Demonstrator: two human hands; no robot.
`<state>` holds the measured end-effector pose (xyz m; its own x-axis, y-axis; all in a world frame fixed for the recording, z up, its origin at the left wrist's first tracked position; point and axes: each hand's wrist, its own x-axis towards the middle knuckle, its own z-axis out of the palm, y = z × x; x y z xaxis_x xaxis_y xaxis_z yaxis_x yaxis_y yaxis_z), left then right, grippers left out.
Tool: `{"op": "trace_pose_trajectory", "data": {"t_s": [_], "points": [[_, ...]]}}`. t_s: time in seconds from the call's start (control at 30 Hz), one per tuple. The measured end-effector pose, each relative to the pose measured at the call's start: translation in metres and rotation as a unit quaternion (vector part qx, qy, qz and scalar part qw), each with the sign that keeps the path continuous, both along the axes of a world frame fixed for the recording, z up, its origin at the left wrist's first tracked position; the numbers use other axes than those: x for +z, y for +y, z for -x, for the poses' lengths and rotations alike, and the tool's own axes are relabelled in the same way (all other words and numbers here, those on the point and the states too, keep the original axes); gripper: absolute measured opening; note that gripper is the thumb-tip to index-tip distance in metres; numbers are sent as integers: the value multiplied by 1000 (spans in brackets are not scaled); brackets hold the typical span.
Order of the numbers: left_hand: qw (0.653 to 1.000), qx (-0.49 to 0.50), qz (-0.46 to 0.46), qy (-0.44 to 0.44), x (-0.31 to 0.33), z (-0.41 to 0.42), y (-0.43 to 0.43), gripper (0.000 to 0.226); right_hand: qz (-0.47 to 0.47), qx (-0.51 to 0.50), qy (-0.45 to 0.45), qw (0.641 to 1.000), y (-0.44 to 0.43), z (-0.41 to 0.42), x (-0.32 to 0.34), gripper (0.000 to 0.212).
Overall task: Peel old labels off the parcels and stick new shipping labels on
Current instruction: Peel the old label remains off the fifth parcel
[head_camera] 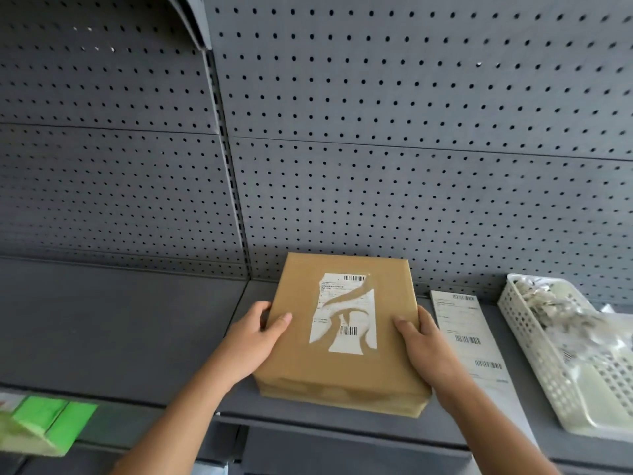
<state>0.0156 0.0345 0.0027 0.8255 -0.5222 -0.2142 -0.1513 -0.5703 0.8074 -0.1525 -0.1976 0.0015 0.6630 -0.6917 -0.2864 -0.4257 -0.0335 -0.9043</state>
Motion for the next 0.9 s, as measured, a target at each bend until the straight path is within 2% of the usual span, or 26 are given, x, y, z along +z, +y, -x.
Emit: {"op": "trace_pose_trajectory", "data": {"t_s": [0.2, 0.57, 0.73, 0.9], "points": [[1000, -17, -20, -2, -6, 12, -14, 59, -14, -4, 12, 1000, -14, 11, -9, 33], [998, 8, -53, -26, -25, 14, -18, 71, -26, -5, 31, 999, -26, 12, -21, 36], [995, -4, -8, -101, -21, 18, -24, 68, 36, -16, 35, 999, -30, 9, -18, 66], [984, -54, 20, -168, -15, 8, -38, 58, 95, -2, 18, 995, -38, 7, -13, 66]]}}
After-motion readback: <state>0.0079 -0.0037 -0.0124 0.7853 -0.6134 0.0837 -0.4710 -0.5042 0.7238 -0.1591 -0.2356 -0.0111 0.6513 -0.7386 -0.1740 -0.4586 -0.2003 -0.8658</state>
